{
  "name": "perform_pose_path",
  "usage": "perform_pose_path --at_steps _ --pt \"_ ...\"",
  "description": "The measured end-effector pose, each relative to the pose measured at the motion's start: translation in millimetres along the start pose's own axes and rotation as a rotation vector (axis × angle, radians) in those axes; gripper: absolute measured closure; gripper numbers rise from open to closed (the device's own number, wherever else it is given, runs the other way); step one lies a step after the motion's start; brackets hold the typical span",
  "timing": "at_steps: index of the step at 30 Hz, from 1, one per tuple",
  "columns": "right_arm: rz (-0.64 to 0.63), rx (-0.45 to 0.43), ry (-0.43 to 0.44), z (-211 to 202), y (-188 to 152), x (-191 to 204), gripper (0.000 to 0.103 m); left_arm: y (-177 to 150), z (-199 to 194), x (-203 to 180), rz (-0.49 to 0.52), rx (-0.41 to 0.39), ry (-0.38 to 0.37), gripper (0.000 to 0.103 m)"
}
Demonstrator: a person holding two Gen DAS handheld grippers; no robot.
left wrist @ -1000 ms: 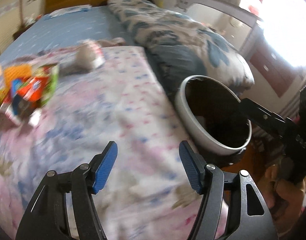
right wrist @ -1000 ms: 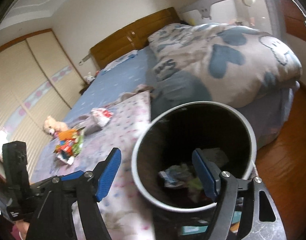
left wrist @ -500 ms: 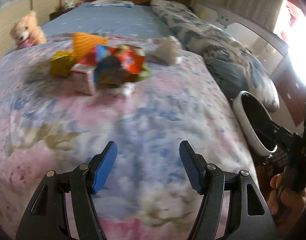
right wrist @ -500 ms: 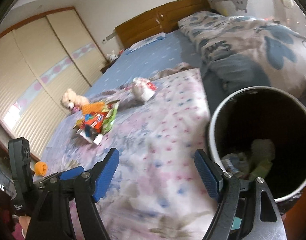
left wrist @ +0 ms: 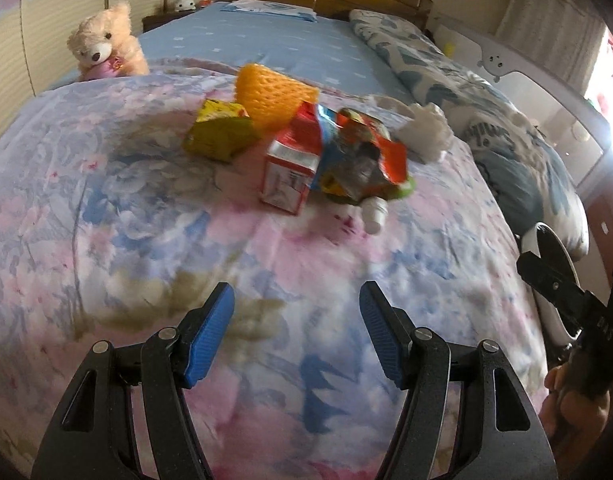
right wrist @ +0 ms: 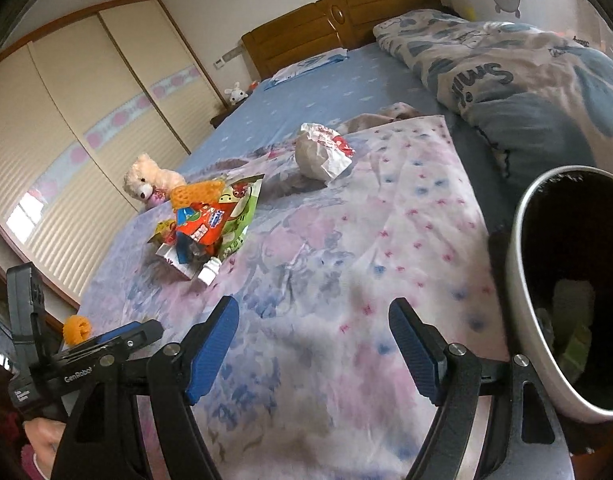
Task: Collect trash
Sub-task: 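Grasp the red juice box with the left tool while the right tool grasps the white plastic bag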
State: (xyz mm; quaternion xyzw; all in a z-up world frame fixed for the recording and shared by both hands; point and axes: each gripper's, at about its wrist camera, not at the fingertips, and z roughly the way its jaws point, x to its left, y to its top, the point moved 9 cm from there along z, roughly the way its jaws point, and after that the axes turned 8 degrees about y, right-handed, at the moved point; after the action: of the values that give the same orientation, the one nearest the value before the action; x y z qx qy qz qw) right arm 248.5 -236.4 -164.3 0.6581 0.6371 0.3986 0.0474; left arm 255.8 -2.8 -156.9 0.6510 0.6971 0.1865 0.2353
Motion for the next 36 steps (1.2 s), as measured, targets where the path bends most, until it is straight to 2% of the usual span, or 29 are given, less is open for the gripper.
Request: perform_pose_path --at_steps 18,25,30,32,33,34,35,36 --pt "-0.047 -0.037 -0.016 76.8 73.3 -13.1 0.024 58.7 45.6 8.8 0.039 -0.014 0.049 0.036" --pt "-0.031 -0.057 -0.012 100.2 101.1 -21.4 0.024 57.6 54.5 3.0 0.086 0.0 0.001 0.036" --pt "-0.06 -0.057 -0.036 117.5 114.5 -21.6 0.025 56.2 60.9 2.0 0.115 -0.005 0.018 0.036" --pt "-0.061 -0.033 -0.049 125.8 113.7 -22.9 0.033 57.1 62.1 1.2 0.12 -0.015 0.029 0.036" --pt "-0.056 -0.014 -0.055 129.4 112.3 -24.1 0.055 58.0 63.2 0.6 0.124 -0.02 0.034 0.039" --pt "-0.053 -0.007 -0.06 130.7 112.3 -25.3 0.063 59.2 63.4 0.2 0.127 -0.024 0.036 0.045" --pt "-0.055 -0.012 -0.058 129.2 112.5 -25.6 0.063 59.7 63.6 -0.8 0.134 -0.028 0.036 0.061" --pt "-0.062 -0.02 -0.056 126.6 112.4 -24.2 0.066 59.9 63.3 -2.2 0.145 -0.03 0.037 0.069"
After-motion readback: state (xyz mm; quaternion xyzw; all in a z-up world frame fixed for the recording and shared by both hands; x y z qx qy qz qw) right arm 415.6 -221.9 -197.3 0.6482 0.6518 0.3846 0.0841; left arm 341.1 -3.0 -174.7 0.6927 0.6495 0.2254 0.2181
